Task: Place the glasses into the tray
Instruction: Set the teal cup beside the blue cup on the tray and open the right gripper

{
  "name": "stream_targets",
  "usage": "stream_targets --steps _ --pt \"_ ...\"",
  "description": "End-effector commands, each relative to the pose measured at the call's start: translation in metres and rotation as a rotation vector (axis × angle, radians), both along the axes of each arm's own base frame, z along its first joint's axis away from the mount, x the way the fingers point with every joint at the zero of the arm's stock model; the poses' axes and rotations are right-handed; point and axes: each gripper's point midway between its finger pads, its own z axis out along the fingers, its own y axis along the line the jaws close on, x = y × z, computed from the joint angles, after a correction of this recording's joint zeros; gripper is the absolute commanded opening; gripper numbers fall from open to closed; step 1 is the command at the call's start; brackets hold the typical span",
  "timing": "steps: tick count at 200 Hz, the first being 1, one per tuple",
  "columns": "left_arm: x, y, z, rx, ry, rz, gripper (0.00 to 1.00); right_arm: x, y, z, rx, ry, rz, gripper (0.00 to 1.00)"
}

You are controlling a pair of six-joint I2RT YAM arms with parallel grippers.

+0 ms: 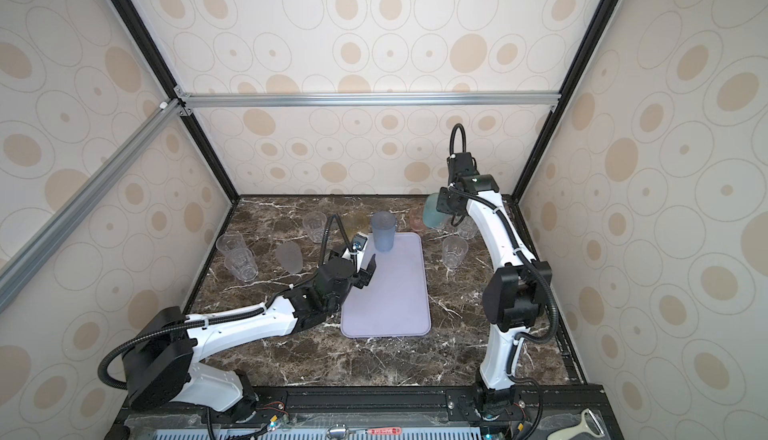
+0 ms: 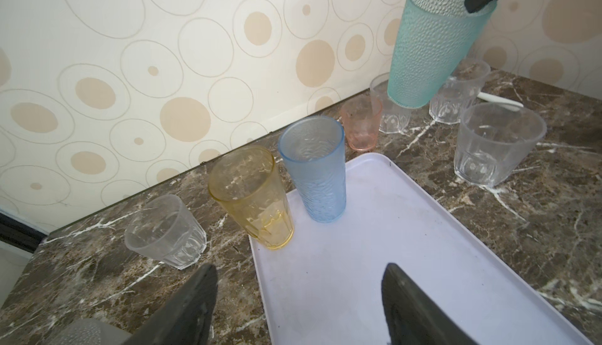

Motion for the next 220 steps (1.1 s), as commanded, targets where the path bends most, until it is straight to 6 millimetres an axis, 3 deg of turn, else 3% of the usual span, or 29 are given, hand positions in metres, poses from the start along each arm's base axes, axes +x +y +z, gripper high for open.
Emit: stream_targets --steps 1,42,86,123,220 --pt "0.003 0.029 0.004 0.020 0.004 0.060 0.79 -0.027 0.020 0.011 0.001 0.050 0.085 0.01" --pt "0.004 0.064 0.002 0.027 0.028 0.081 0.79 -0.048 0.056 -0.012 -0.073 0.165 0.211 0.01" --pt "-0.009 0.059 -0.017 -0.047 0.076 -0.012 0.79 -0.050 0.071 -0.049 -0.112 0.239 0.247 0.00" --pt "-0.010 0.054 -0.032 -0.084 0.093 -0.027 0.79 -0.034 0.071 -0.077 -0.147 0.248 0.226 0.00" --pt "-0.006 0.056 -0.053 -0.012 0.119 -0.010 0.78 0.011 0.069 -0.128 -0.174 0.278 0.193 0.00"
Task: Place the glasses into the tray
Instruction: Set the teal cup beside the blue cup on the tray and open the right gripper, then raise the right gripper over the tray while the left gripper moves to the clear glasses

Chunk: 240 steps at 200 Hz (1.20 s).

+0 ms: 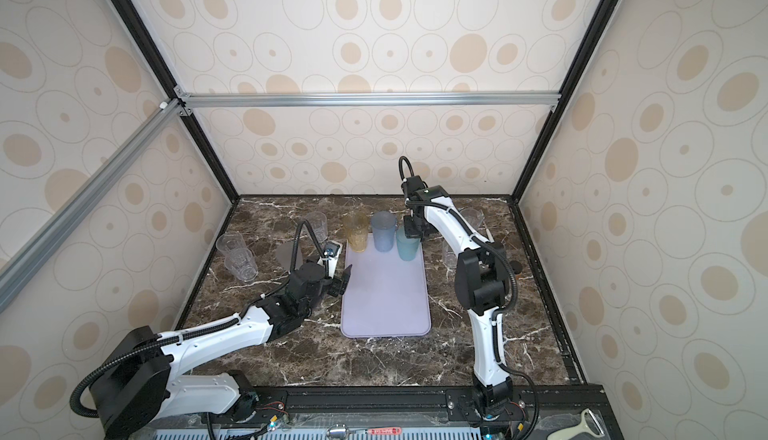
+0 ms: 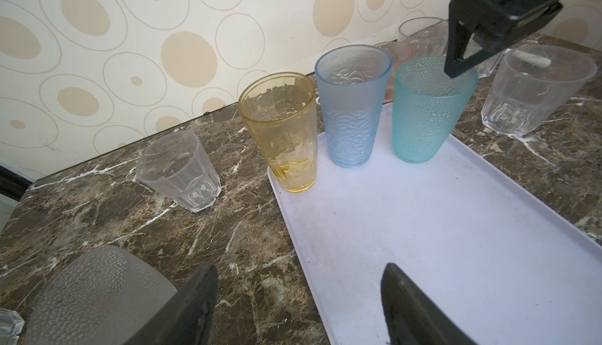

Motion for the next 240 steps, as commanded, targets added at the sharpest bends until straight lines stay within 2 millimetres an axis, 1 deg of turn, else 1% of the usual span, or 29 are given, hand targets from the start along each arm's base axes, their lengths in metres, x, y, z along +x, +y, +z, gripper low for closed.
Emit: stream_targets --steps 1,40,84,97,124,149,177,192,204,207,215,229,240 --pt "0.002 0.000 0.001 -0.001 -0.011 0.004 0.78 0.016 -0.006 0.002 -0.015 -0.027 -0.010 0.00" --pt "0.002 0.002 -0.003 0.003 -0.007 0.009 0.79 0.028 -0.014 -0.002 -0.060 -0.027 -0.018 0.00" --pt "0.003 0.001 -0.004 0.007 -0.008 0.007 0.78 0.031 -0.012 -0.004 -0.057 -0.021 -0.011 0.00" --pt "0.003 0.001 -0.003 0.006 -0.007 0.008 0.78 0.031 -0.010 -0.005 -0.050 -0.014 -0.009 0.04" --pt "0.003 0.002 -0.003 0.006 -0.007 0.011 0.79 0.029 -0.009 0.000 -0.039 -0.017 -0.009 0.19" --pt "0.003 0.002 -0.003 0.000 -0.005 0.019 0.78 0.027 -0.007 0.015 -0.016 -0.037 -0.010 0.27" --pt "0.004 0.002 0.000 -0.024 0.000 0.034 0.78 0.021 -0.005 0.038 0.028 -0.068 -0.019 0.32" --pt "0.007 0.005 0.006 -0.039 -0.003 0.068 0.78 0.013 -0.002 0.052 0.071 -0.082 -0.024 0.34" --pt "0.012 0.012 0.015 -0.054 -0.014 0.129 0.78 0.006 0.003 0.064 0.117 -0.106 -0.031 0.35" --pt "0.012 0.016 0.012 -0.040 0.000 0.150 0.78 0.004 0.005 0.068 0.131 -0.117 -0.030 0.35" --pt "0.015 0.020 0.019 -0.038 -0.002 0.184 0.78 -0.002 0.008 0.076 0.163 -0.136 -0.035 0.35" --pt "0.020 0.024 0.027 -0.006 0.002 0.204 0.78 -0.014 0.018 0.089 0.238 -0.173 -0.032 0.36" --pt "0.025 0.029 0.032 0.014 0.010 0.211 0.78 -0.024 0.028 0.096 0.285 -0.198 -0.028 0.36"
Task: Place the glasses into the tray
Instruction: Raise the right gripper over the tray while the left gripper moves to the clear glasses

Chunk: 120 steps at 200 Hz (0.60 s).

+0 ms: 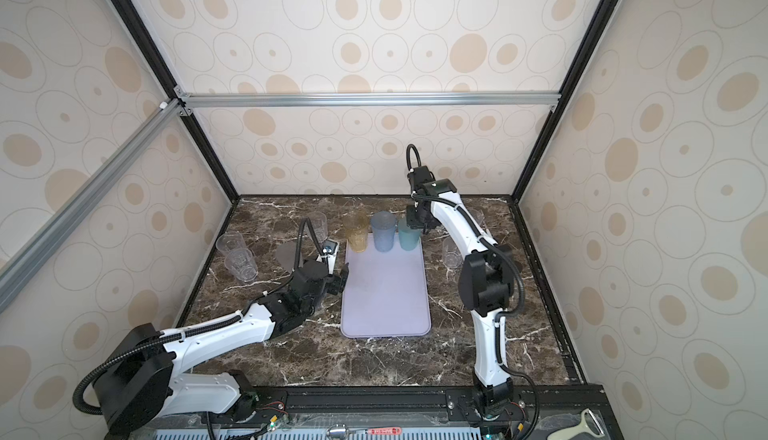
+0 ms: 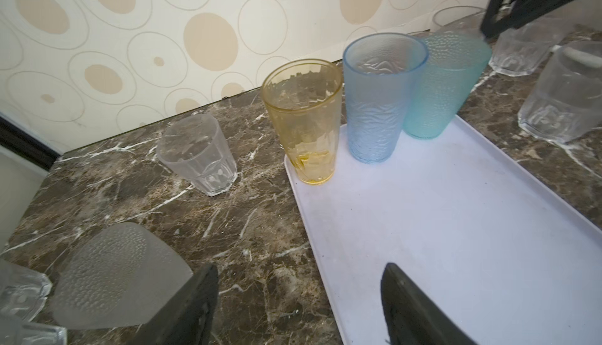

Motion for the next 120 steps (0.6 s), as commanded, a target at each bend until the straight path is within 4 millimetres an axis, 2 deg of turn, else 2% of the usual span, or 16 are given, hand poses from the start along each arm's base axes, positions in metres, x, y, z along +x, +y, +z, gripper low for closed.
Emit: stream_targets --steps 1,21,41,78,98,120 --pt "0.014 0.015 0.024 0.015 -0.005 0.089 0.78 -0.017 0.025 0.039 0.153 -0.100 0.004 0.36" --pt "0.025 0.031 0.036 0.012 0.015 0.114 0.77 -0.036 0.043 0.044 0.213 -0.127 0.023 0.37" --pt "0.033 0.056 0.048 -0.025 0.040 0.147 0.76 -0.055 0.064 0.042 0.237 -0.117 0.067 0.37" --pt "0.042 0.122 0.062 -0.142 0.076 0.255 0.74 -0.077 0.098 0.026 0.249 -0.088 0.138 0.38" --pt "0.041 0.155 0.057 -0.179 0.108 0.325 0.73 -0.086 0.112 0.018 0.252 -0.067 0.172 0.38" --pt "0.039 0.181 0.039 -0.201 0.160 0.379 0.73 -0.092 0.123 0.010 0.238 -0.058 0.201 0.38"
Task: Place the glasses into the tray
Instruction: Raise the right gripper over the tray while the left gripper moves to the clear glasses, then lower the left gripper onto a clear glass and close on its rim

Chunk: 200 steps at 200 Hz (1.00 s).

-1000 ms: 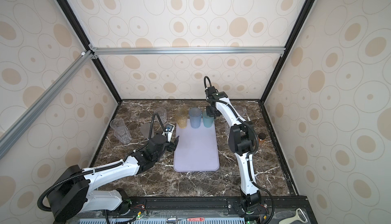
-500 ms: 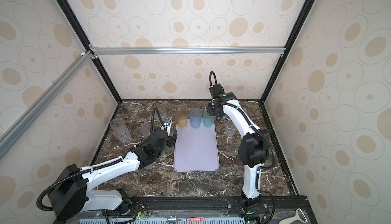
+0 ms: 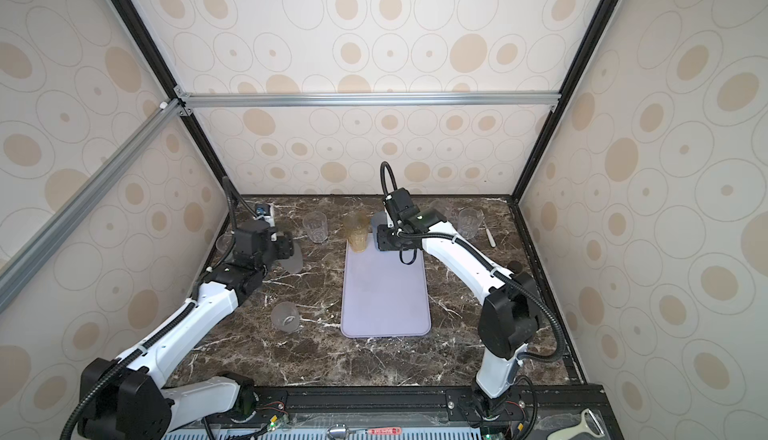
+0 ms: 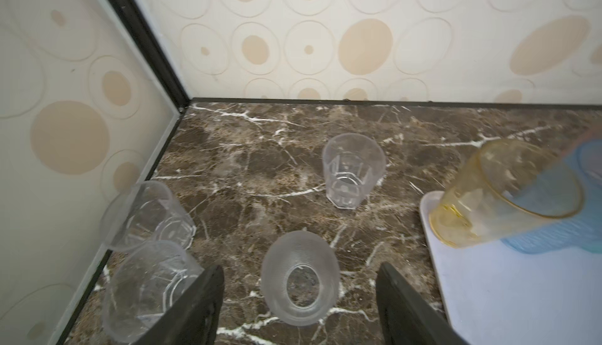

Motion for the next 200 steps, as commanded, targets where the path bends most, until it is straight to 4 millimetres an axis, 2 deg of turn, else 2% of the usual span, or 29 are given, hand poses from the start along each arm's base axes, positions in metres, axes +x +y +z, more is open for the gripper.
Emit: stream_targets --steps 1,13,27,70,102,119,157,200 --pt "-0.005 0.013 -0.011 -0.082 0.066 0.009 0.73 -0.002 0.012 -0.009 0.003 0.007 0.015 0.38" --pt "-0.001 0.024 -0.016 -0.125 0.079 0.023 0.72 -0.004 0.016 -0.014 -0.005 0.011 0.026 0.38" --pt "0.009 0.026 -0.017 -0.181 0.080 0.002 0.71 -0.007 0.018 -0.020 -0.010 0.024 0.036 0.38" --pt "0.062 0.007 -0.006 -0.242 0.098 -0.117 0.70 -0.023 0.027 -0.032 -0.009 0.053 0.075 0.38" --pt "0.103 0.001 -0.016 -0.240 0.155 -0.140 0.68 -0.034 0.030 -0.044 -0.019 0.084 0.087 0.38" --pt "0.119 -0.007 -0.028 -0.220 0.197 -0.166 0.68 -0.039 0.031 -0.050 -0.022 0.096 0.087 0.38" --pt "0.137 -0.019 -0.067 -0.197 0.321 -0.201 0.65 -0.043 0.032 -0.052 -0.031 0.099 0.094 0.38" --pt "0.146 -0.033 -0.081 -0.212 0.336 -0.227 0.61 -0.044 0.033 -0.053 -0.045 0.097 0.097 0.38"
